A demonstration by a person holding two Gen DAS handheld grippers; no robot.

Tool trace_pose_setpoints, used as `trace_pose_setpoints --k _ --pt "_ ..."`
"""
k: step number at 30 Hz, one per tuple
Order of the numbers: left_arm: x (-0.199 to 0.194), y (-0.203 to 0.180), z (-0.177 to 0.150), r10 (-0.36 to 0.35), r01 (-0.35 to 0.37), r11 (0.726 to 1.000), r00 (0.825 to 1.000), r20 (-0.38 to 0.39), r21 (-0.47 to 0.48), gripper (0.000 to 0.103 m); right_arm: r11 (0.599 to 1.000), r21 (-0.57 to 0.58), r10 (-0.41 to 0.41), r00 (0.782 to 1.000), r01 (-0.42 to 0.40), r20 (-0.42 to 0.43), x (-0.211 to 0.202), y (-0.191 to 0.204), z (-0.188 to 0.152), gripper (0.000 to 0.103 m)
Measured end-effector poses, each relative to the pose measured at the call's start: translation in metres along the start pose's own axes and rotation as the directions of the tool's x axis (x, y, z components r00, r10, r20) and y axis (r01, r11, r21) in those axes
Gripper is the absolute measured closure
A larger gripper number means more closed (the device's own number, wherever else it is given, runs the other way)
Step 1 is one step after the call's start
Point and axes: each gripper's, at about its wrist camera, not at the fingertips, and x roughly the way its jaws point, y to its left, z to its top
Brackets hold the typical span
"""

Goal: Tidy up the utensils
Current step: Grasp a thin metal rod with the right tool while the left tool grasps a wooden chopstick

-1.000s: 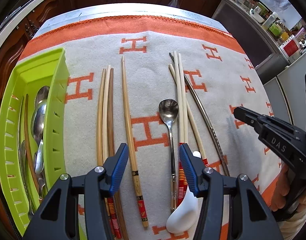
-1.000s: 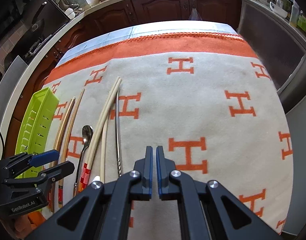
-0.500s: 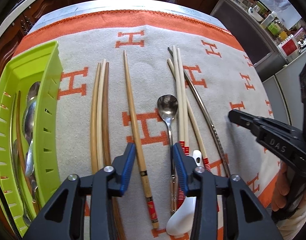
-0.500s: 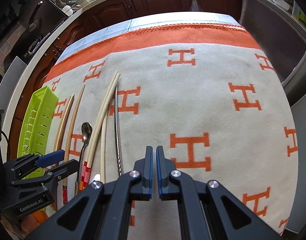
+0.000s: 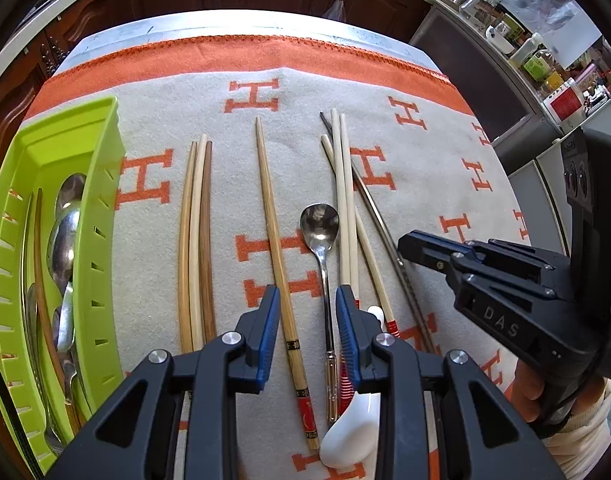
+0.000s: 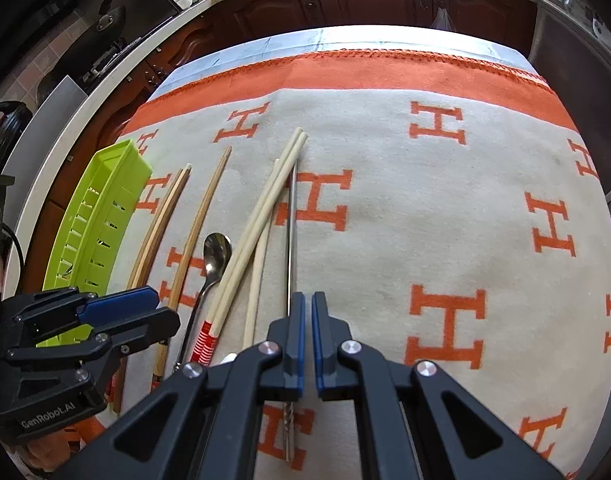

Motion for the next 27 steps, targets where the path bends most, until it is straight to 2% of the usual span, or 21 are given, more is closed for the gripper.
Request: trace_pose_setpoints --k 3,6,12,17,27 --pt "-0.003 -0.002 0.001 -0.006 0.006 1.000 1.000 0.008 0.005 0.076 1.000 -0.019 0.016 1.000 -0.016 -0.010 0.001 0.003 -0.002 0.099" --pt "-0.004 -0.002 0.001 -0.011 0.011 1.000 1.000 0.012 0.009 0.076 0.999 -0.043 -0.003 1.000 0.003 -0.013 0.002 0.007 -0.003 0.099" --pt "-0.005 -0.004 0.001 -0.013 0.013 1.000 1.000 0.018 0.012 0.077 0.998 -0.025 0.058 0.998 -0.058 0.005 -0.003 0.009 -0.002 0.099" --pt "-0.003 0.003 0.001 -0.003 0.003 1.000 1.000 0.013 -0.014 0.077 0.998 -0.043 0.050 0.999 -0.051 -0.014 0.004 0.015 -0.003 0.098" --pt "0.016 0.009 0.004 0.040 -0.041 0.999 0.999 -0.015 -0.035 0.077 0.994 -0.102 -0.030 1.000 0.029 -0.003 0.008 0.027 -0.001 0.096"
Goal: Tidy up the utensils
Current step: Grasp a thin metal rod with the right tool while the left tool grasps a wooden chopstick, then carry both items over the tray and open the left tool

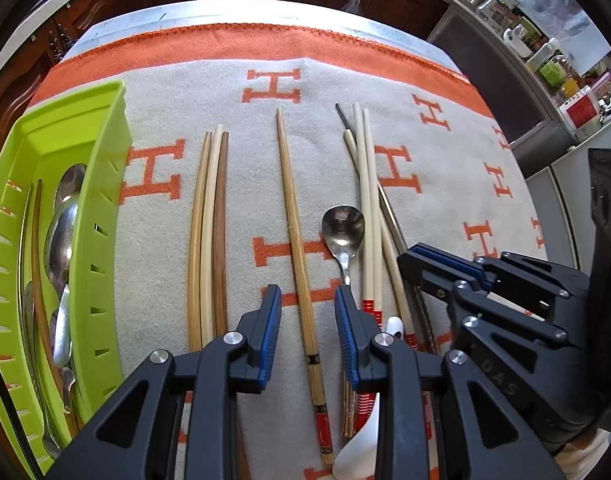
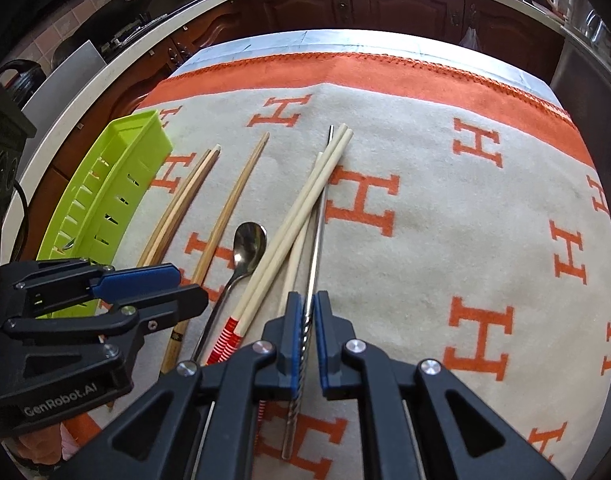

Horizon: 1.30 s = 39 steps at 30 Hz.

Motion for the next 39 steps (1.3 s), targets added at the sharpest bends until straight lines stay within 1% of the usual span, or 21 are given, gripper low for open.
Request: trace_pose_setpoints --k 3,5,6,7,9,15,18,22,24,29,31,35,37,39 --pt "0.002 -0.004 0.001 0.028 -0.029 0.999 0.999 0.015 0.018 0.077 0.998 0.059 0.031 1.000 -0.031 0.000 -0.001 -0.009 -0.001 0.097" --pt "0.003 -0.007 0.001 0.045 -0.046 0.999 0.999 0.025 0.030 0.079 0.996 0.087 0.033 0.999 -0.033 0.002 -0.003 -0.013 -0.003 0.098" --pt "0.004 -0.008 0.000 0.063 -0.065 0.997 0.997 0.034 0.037 0.086 0.995 0.097 0.029 1.000 -0.029 0.003 -0.005 -0.015 -0.005 0.098" --pt "0.005 -0.009 0.001 0.080 -0.081 0.996 0.996 0.043 0.041 0.090 0.994 0.106 0.026 1.000 -0.027 0.006 -0.007 -0.015 -0.007 0.098" --pt "0.006 -0.010 0.001 0.082 -0.084 0.996 0.995 0.055 0.037 0.097 0.992 0.124 0.018 1.000 -0.020 0.016 -0.013 -0.017 -0.011 0.098" --pt "0.000 -0.008 -0.003 0.068 -0.069 0.997 0.995 0.071 0.019 0.099 0.986 0.166 0.003 0.998 -0.013 0.061 -0.038 -0.019 -0.019 0.098" --pt "-0.019 -0.007 -0.009 0.059 -0.062 0.998 0.993 0.102 0.020 0.099 0.984 0.179 0.009 0.997 -0.023 0.081 -0.051 -0.016 -0.023 0.098" --pt "-0.054 -0.006 -0.015 0.049 -0.053 0.998 0.986 0.161 0.024 0.099 0.982 0.186 0.024 0.994 -0.044 0.110 -0.068 -0.008 -0.027 0.098" --pt "-0.072 -0.002 -0.019 0.049 -0.054 0.998 0.981 0.188 0.022 0.099 0.982 0.180 0.036 0.991 -0.059 0.126 -0.077 0.000 -0.027 0.098" --pt "-0.112 0.019 -0.029 0.089 -0.088 0.996 0.969 0.228 -0.012 0.099 0.984 0.135 0.095 0.983 -0.117 0.158 -0.097 0.030 -0.022 0.098" --pt "-0.127 0.034 -0.037 0.127 -0.122 0.992 0.960 0.250 -0.036 0.098 0.987 0.102 0.109 0.981 -0.126 0.162 -0.101 0.048 -0.017 0.098" --pt "-0.145 0.066 -0.049 0.196 -0.178 0.980 0.944 0.267 -0.090 0.098 0.987 0.038 0.146 0.978 -0.153 0.147 -0.099 0.088 -0.005 0.099" --pt "-0.148 0.084 -0.053 0.217 -0.192 0.974 0.940 0.262 -0.119 0.098 0.988 0.017 0.152 0.979 -0.156 0.138 -0.095 0.106 0.001 0.099" --pt "-0.147 0.101 -0.057 0.225 -0.193 0.970 0.941 0.252 -0.146 0.098 0.986 0.007 0.166 0.978 -0.168 0.123 -0.088 0.123 0.006 0.103"
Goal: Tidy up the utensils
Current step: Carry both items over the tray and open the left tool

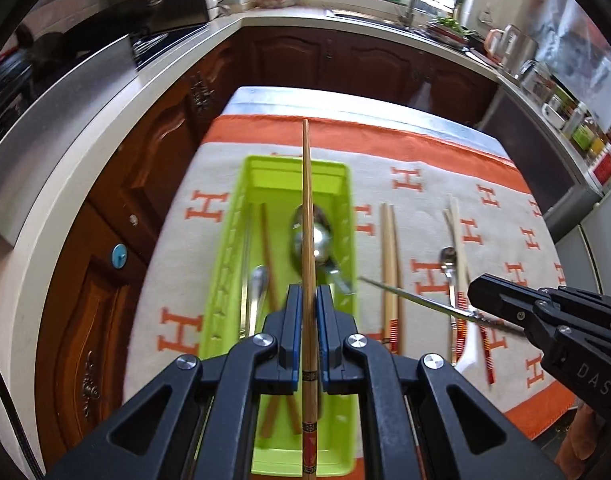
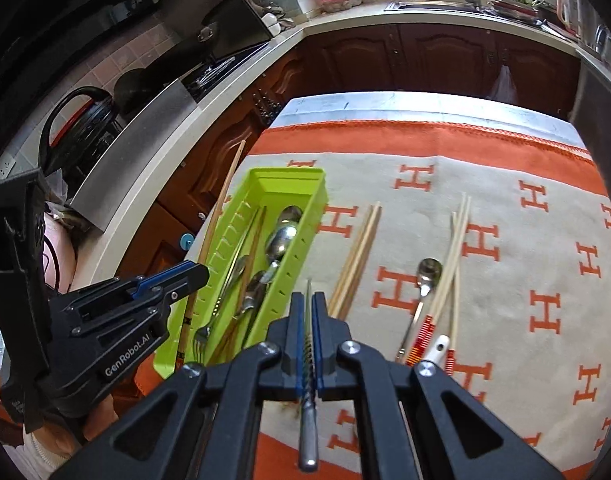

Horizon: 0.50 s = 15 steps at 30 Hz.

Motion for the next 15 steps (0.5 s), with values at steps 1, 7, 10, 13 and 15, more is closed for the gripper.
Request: trace_pose_setpoints --k 1,7,10,13,15 --pt "0.003 0.008 -0.002 0.000 0.000 1.000 1.000 -0.004 -0.013 0.098 1.000 -0.005 0.005 1.000 -0.005 -0.013 0.007 0.008 0.002 0.103" --pt "0.020 0.033 -0.012 -0.025 0.023 0.998 0.999 -0.032 -0.058 0.098 1.000 -0.029 -0.005 0.996 0.002 -0.093 0.054 0.037 0.007 0.103" --pt "0.025 0.037 -0.016 -0.037 0.034 0.998 0.999 -0.040 -0.061 0.098 1.000 -0.027 -0.008 0.992 0.005 -0.123 0.070 0.044 0.009 0.103" --pt "0.031 0.038 -0.017 -0.061 0.059 0.997 0.997 -0.053 -0.047 0.098 1.000 -0.004 -0.016 0.987 0.016 -0.159 0.081 0.041 0.010 0.103" --pt "0.034 0.037 -0.017 -0.072 0.070 0.997 0.995 -0.062 -0.038 0.098 1.000 0.017 -0.021 0.984 0.024 -0.178 0.084 0.034 0.010 0.103"
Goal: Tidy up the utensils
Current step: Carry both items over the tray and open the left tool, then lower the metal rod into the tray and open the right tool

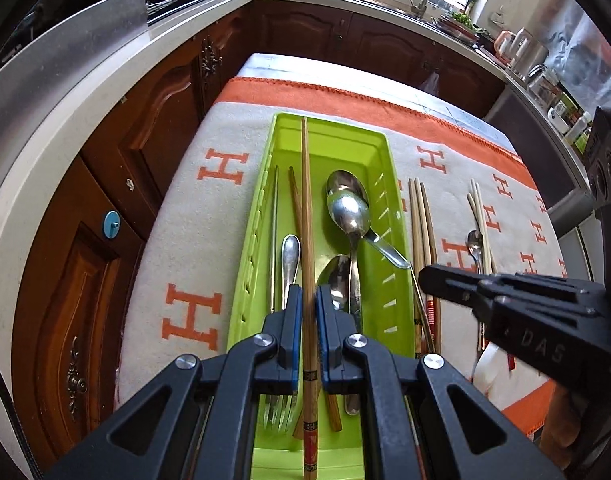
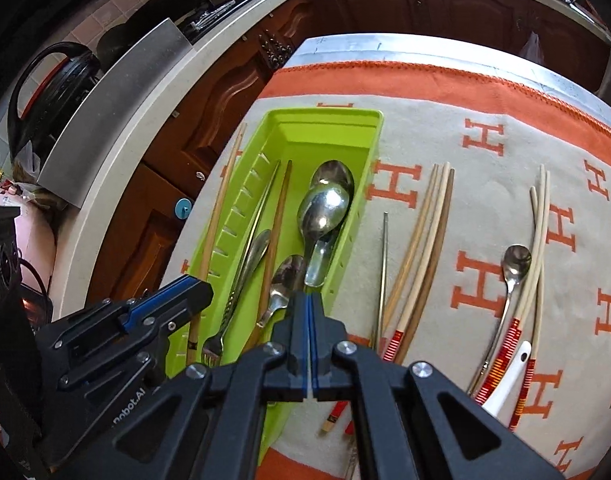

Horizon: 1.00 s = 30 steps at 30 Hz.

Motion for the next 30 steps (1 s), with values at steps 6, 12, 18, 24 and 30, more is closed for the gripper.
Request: trace_pose_setpoints --k 6,12,18,24,30 --pt "-0.004 -0.002 -0.001 -0.001 0.001 1.000 0.999 0.035 0.011 0.055 0.998 0.052 -0.025 1.000 0.024 0.018 -0.004 -0.023 -0.004 0.102" --pt "-0.014 -0.003 0.000 -0.020 0.019 1.000 0.998 0.061 0.012 0.053 0.998 0.043 -0.037 0.998 0.039 -0.041 0.012 -0.037 -0.016 0.102" --pt "-0.013 -0.001 -0.004 -0.025 0.025 1.000 0.998 0.054 0.004 0.053 0.998 -0.023 -0.067 0.995 0.066 -0.069 0.025 -0.028 -0.029 0.102" --pt "-0.011 0.000 -0.006 -0.030 0.030 1.000 0.999 0.043 0.001 0.053 0.995 -0.056 -0.090 0.993 0.086 -0.073 0.029 -0.022 -0.034 0.098" --pt "-0.009 -0.001 -0.008 -0.036 0.036 0.999 0.999 0.040 0.001 0.053 0.986 -0.106 -0.136 0.987 0.127 -0.082 0.034 -0.013 -0.039 0.095"
